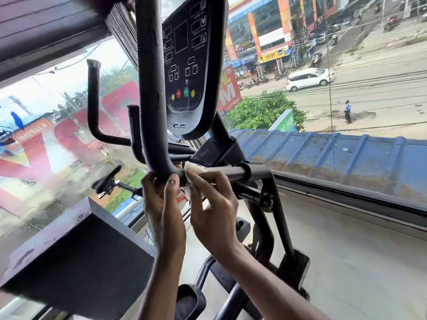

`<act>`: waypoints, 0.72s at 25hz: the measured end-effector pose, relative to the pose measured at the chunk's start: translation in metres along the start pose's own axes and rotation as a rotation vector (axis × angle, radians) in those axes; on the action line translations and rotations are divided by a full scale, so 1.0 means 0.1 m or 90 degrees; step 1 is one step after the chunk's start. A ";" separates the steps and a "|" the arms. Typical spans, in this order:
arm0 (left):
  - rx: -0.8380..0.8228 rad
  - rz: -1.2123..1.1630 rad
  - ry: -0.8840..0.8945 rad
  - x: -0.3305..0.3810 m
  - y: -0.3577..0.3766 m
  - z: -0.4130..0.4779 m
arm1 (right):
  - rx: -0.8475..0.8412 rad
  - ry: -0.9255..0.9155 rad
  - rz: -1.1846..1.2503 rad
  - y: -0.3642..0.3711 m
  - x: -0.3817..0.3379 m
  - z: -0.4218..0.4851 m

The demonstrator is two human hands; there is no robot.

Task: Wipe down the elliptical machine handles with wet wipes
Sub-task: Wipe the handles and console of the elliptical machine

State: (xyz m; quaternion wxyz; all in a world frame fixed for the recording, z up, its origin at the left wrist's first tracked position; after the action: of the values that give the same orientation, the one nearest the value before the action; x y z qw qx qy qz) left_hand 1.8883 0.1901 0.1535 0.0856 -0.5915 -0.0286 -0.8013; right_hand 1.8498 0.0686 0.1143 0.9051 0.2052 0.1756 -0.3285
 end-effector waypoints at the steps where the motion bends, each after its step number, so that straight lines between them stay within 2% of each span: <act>1: -0.004 0.013 -0.005 0.00 0.00 0.00 | -0.005 -0.020 -0.021 -0.02 0.07 -0.02; 3: -0.012 0.034 -0.006 0.03 0.00 -0.02 | -0.014 0.005 -0.070 -0.11 0.44 -0.08; 5: -0.021 0.048 -0.008 0.05 -0.01 -0.02 | -0.013 0.094 -0.111 -0.24 0.82 -0.13; 7: -0.028 0.052 -0.018 0.05 -0.03 -0.02 | -0.004 0.153 -0.104 -0.28 0.86 -0.14; 13: -0.013 0.054 0.006 0.11 -0.11 0.01 | -0.007 0.036 0.017 0.06 -0.09 0.08; 16: 0.004 0.048 0.034 0.15 -0.09 -0.03 | -0.036 -0.016 -0.037 -0.06 0.17 0.04; 18: 0.001 0.058 0.048 0.15 -0.05 -0.04 | -0.095 0.018 -0.134 -0.18 0.69 -0.01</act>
State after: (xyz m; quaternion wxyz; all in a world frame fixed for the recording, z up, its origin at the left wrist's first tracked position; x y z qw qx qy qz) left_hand 1.8792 0.1926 0.1669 0.1233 -0.5613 0.0009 -0.8183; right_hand 1.8872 0.0208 0.0774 0.8760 0.1221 0.2327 -0.4045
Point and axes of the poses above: each hand's wrist, its own z-axis towards the middle knuckle, its own y-axis out of the palm, x = y × z, the point moved 8 cm from there along z, towards the middle knuckle, and after that the axes turned 15 degrees about -y, right-handed, at the moved point
